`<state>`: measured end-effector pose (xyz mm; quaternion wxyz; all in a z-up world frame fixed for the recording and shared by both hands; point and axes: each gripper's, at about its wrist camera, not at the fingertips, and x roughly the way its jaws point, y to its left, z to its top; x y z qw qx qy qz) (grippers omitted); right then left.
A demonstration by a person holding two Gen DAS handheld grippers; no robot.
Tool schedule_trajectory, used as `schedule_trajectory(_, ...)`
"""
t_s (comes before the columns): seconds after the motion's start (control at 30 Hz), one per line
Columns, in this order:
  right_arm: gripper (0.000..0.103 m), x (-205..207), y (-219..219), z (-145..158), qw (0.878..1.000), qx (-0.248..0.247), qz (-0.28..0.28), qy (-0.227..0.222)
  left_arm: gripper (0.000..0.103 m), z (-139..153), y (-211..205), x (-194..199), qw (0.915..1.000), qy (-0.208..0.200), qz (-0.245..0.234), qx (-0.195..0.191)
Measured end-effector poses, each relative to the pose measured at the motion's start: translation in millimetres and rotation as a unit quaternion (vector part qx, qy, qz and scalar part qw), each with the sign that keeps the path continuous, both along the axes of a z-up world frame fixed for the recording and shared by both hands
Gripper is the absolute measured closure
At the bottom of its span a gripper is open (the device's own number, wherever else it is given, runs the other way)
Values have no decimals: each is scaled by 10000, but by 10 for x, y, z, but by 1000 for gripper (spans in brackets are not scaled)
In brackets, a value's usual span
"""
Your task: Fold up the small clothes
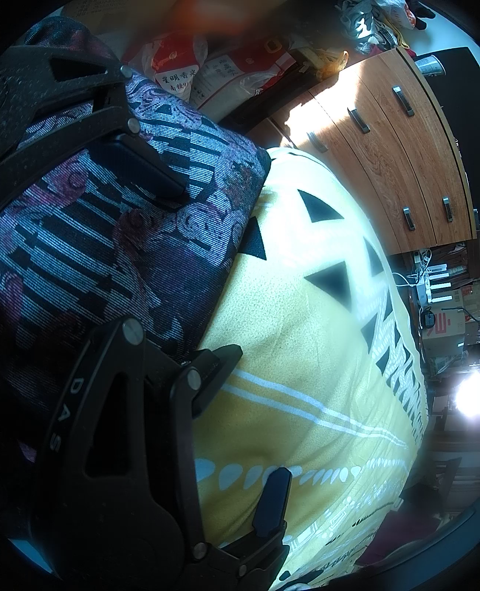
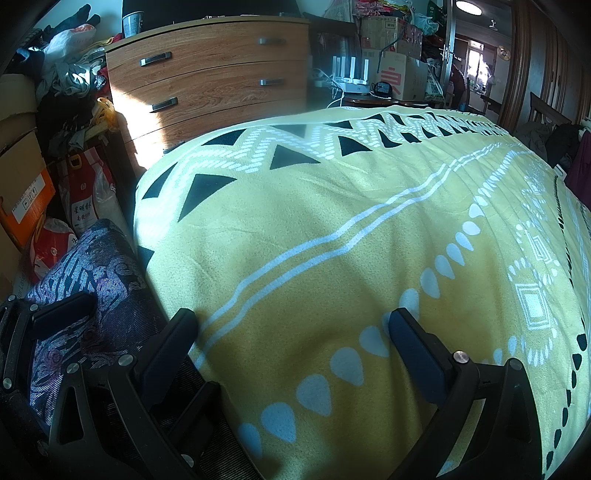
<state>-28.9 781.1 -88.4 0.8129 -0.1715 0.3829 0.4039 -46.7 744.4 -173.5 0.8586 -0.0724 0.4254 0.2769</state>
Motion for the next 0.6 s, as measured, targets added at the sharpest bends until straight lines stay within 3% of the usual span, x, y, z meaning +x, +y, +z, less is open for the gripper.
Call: schedule_trajectory(0.6, 0, 15, -7, -2, 10000, -1, 1, 0, 0, -7, -11, 12, 10000, -1, 8, 8)
